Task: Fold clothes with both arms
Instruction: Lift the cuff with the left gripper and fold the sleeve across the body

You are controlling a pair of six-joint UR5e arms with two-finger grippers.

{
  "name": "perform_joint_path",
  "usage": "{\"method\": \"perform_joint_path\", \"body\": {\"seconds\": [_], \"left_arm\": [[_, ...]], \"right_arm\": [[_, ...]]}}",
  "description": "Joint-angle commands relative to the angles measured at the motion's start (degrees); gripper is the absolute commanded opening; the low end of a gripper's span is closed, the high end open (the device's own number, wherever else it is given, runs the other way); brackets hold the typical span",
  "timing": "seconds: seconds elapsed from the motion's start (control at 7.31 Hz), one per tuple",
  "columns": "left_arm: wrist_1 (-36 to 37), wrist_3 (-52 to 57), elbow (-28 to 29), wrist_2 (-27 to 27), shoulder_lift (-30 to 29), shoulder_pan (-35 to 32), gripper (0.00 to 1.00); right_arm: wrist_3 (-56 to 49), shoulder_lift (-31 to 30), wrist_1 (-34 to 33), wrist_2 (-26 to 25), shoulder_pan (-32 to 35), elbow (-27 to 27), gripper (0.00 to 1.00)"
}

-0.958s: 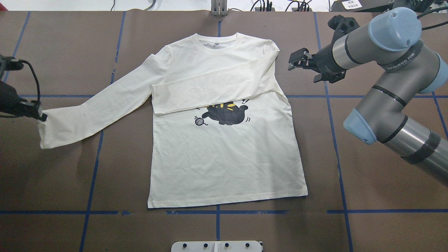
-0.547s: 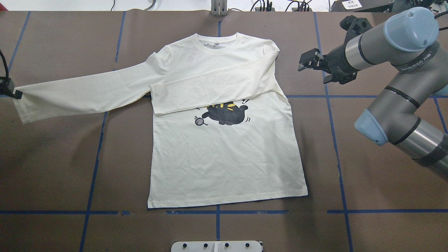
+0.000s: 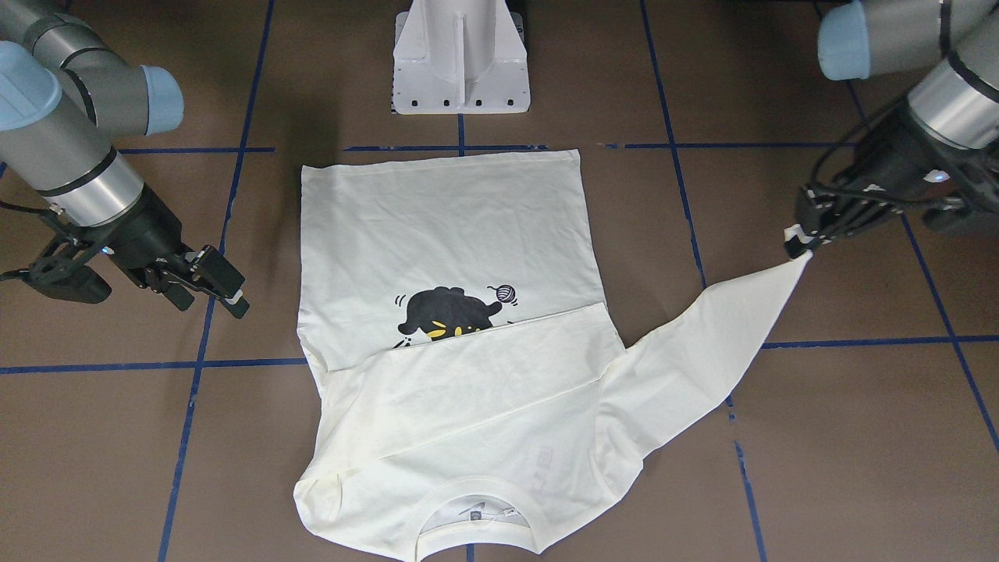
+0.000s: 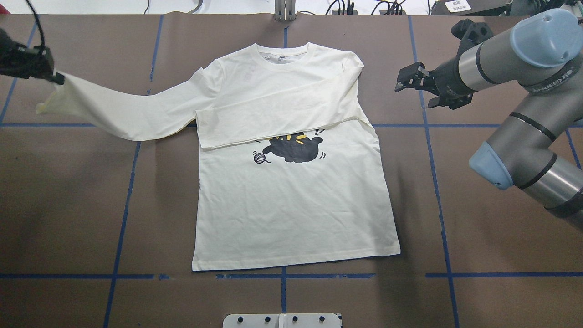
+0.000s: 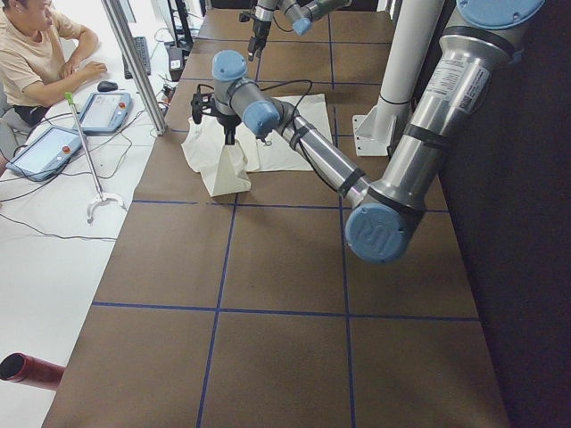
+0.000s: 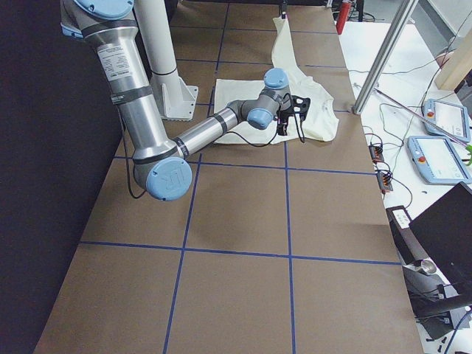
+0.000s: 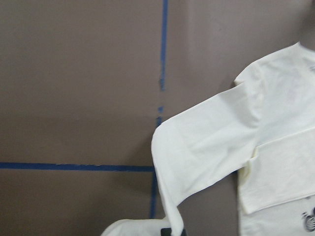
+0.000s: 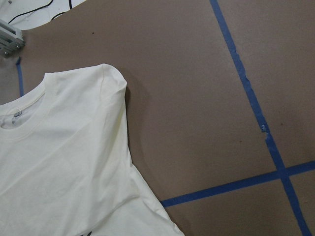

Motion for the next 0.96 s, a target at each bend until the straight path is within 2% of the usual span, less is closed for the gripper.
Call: {"method": "perform_joint_path", "body": {"seconds": [0.0,0.14,0.27,0.41,0.55,0.82], "left_arm": [[1.21,-14.76,6.42,12.18,-16.68,13.80,0.00],[0.95,-17.51,12.90,21.05,-23.71,19.88,0.00],[-2.45,-18.93,22.02,25.93,-30.48,23.94,0.00],[-11.79,-23.03,33.51,31.54,-35.42,27.90,0.00],[-20.85,-25.60,43.28,37.78,-38.26,32.02,0.00],[-29.77,-26.41,52.22,40.91,-39.86,33.03,0.00]], "right_arm": [[-3.17,-3.37,-0.16,2.85,3.42,2.54,1.00],[-7.81,-5.30,-0.16,9.32,8.76,2.55,1.00],[-13.94,-7.41,-0.25,16.95,14.29,2.20,1.00],[-17.31,-9.78,-0.25,21.47,17.83,2.54,1.00],[-17.78,-10.76,-0.33,24.47,20.21,2.63,1.00],[-17.96,-11.64,-0.25,24.68,20.50,2.46,1.00]]}}
